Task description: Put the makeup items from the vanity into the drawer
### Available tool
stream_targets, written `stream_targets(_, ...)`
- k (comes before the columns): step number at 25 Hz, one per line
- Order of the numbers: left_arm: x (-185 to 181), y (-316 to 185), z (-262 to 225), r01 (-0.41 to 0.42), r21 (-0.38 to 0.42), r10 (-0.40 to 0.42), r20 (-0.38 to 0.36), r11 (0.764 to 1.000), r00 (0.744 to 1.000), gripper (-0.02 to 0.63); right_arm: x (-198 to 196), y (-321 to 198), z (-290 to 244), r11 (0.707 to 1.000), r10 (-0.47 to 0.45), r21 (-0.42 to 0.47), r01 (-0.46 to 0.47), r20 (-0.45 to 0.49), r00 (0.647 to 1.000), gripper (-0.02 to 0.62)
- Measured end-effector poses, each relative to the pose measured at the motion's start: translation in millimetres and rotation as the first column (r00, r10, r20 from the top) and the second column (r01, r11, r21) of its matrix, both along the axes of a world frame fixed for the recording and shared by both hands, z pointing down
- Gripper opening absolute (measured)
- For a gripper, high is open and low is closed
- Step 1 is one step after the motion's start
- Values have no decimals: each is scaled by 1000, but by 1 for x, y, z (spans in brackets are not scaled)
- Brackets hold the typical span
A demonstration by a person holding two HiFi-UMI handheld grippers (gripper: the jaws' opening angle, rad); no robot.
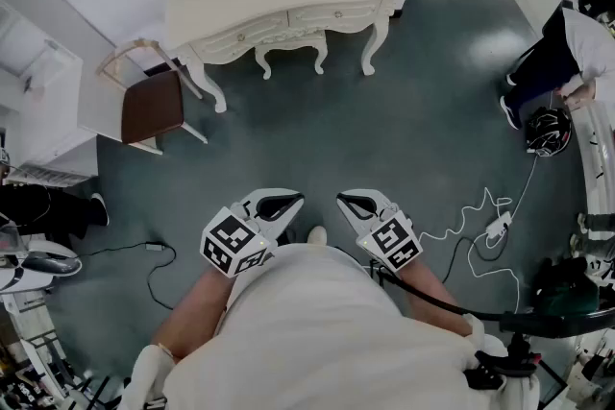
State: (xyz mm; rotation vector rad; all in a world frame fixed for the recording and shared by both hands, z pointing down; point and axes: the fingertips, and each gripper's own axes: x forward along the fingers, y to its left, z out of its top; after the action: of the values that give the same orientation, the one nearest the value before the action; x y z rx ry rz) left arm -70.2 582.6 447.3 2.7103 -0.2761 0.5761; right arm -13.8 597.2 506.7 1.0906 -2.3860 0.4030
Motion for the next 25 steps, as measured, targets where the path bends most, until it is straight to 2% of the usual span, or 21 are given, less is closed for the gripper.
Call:
stream_targets(18, 20, -19, -12, 4, 21, -4, 2, 1000, 1000, -2, 34, -7, 3, 998, 60, -6, -60, 24, 998, 2)
stream_targets(20, 14, -21, -12, 16, 16, -16, -6, 1000, 1000, -2, 30, -10, 6, 998, 57, 0, -57, 22, 998, 28)
stream_targets(22, 8, -31, -6, 25, 4, -25, -8, 1000, 1000, -2, 26, -20, 9, 999, 54, -4, -54, 23, 998, 41)
stream_targets(25, 8, -72, 4, 34, -19, -34, -7, 999, 999, -2, 28, -61, 16, 998, 58, -14, -58, 19, 998, 40)
